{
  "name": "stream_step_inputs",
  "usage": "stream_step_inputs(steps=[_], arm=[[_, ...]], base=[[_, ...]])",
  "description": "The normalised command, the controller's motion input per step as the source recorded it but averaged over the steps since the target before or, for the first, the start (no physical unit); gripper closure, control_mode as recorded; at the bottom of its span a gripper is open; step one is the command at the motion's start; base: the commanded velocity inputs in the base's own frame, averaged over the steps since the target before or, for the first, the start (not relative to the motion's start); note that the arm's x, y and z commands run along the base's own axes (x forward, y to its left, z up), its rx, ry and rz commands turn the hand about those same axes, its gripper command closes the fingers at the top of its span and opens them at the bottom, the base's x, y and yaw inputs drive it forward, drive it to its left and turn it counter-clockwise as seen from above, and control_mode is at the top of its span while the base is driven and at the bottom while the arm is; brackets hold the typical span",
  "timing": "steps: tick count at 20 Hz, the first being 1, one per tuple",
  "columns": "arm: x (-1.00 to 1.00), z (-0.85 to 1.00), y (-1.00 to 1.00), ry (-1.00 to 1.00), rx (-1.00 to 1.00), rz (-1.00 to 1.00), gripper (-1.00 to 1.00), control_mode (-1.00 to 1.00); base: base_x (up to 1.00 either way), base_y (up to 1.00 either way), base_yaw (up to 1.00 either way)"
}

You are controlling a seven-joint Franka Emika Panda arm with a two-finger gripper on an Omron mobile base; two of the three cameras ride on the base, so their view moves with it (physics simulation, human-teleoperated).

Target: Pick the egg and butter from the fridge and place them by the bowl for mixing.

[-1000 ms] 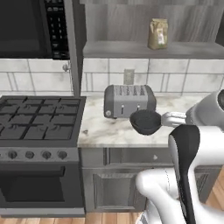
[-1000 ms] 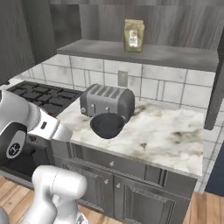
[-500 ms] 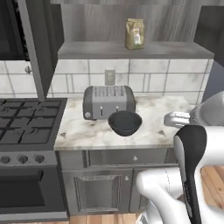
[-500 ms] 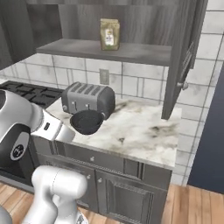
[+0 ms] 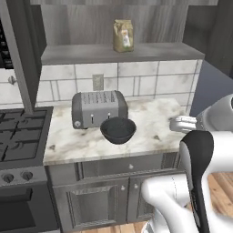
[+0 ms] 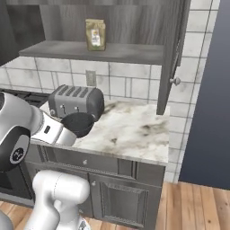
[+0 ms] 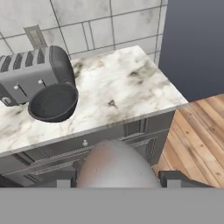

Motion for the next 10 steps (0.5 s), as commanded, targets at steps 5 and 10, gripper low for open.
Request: stream_step_inputs(steps=[5, 10], arm=[[0.0, 0.0, 0.0, 0.0, 0.0, 0.0, 1.0, 1.0], [0.0, 0.0, 0.0, 0.0, 0.0, 0.0, 1.0, 1.0]], base=[[0.35, 0.0, 0.0], [0.45, -0.01, 0.0]])
